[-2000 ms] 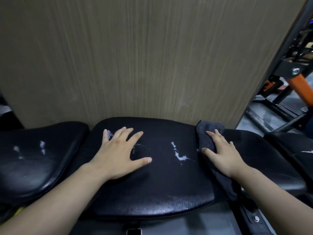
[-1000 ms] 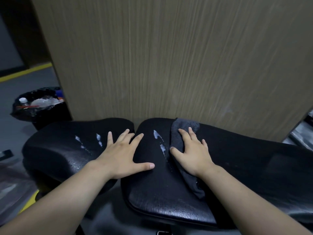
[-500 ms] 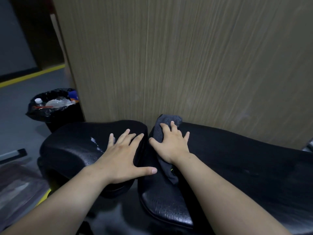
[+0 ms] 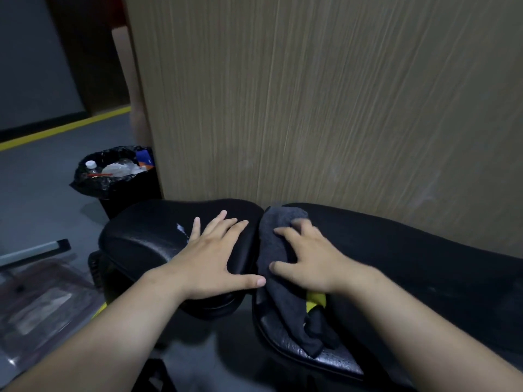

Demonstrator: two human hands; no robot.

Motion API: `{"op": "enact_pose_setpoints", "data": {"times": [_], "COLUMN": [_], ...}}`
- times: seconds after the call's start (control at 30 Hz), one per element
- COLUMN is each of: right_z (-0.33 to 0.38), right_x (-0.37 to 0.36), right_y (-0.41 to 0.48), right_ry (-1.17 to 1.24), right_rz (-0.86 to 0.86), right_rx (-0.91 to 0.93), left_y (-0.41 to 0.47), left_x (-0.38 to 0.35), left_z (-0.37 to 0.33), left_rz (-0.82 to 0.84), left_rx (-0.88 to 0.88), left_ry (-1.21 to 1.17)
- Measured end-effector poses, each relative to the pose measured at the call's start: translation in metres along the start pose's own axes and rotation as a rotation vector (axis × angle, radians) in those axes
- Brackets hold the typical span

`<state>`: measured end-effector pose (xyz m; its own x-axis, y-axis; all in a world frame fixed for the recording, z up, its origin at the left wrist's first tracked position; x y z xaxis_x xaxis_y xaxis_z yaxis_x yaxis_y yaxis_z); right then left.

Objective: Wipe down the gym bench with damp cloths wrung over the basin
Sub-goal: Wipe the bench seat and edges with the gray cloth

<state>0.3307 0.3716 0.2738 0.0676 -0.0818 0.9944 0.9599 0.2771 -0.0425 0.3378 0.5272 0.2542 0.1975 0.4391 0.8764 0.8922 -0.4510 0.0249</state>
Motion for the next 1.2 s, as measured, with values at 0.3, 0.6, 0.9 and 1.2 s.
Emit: {"op": "enact_pose_setpoints", "data": {"times": [0.3, 0.6, 0.9, 1.2], "right_z": [-0.008, 0.012, -0.029, -0.127], "right_x": [-0.018, -0.021, -0.015, -0.008], "right_y": [0.022, -0.027, -0.063, -0.128], "right_ry": [0.062, -0.077, -0.105, -0.060], "right_rz": [0.001, -0.057, -0.017, -0.013], "right_rx": [-0.078, -0.091, -0.120, -0.238], "left_y": [-0.005, -0.004, 0.004, 0.022], "left_x": [0.001, 0.005, -0.015, -0.057], "left_z": [0.006, -0.006, -0.040, -0.119], "left_rz": [0.000, -0.142, -0.106, 0.007], "left_rx": [-0.016, -0.039, -0.092, -0.102], "left_ry": [-0.063, -0.153, -0.128, -0.076]}}
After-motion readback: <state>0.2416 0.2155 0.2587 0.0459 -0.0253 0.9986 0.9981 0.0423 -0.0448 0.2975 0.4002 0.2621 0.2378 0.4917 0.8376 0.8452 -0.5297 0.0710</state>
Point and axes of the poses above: each hand's wrist, its own y-axis towards the middle knuckle, its own x-axis out of the back of the hand, z = x × y, the point moved 10 cm from there along y, towards the middle knuckle, and after that the axes turned 13 degrees about -y, right-handed, at the moved point
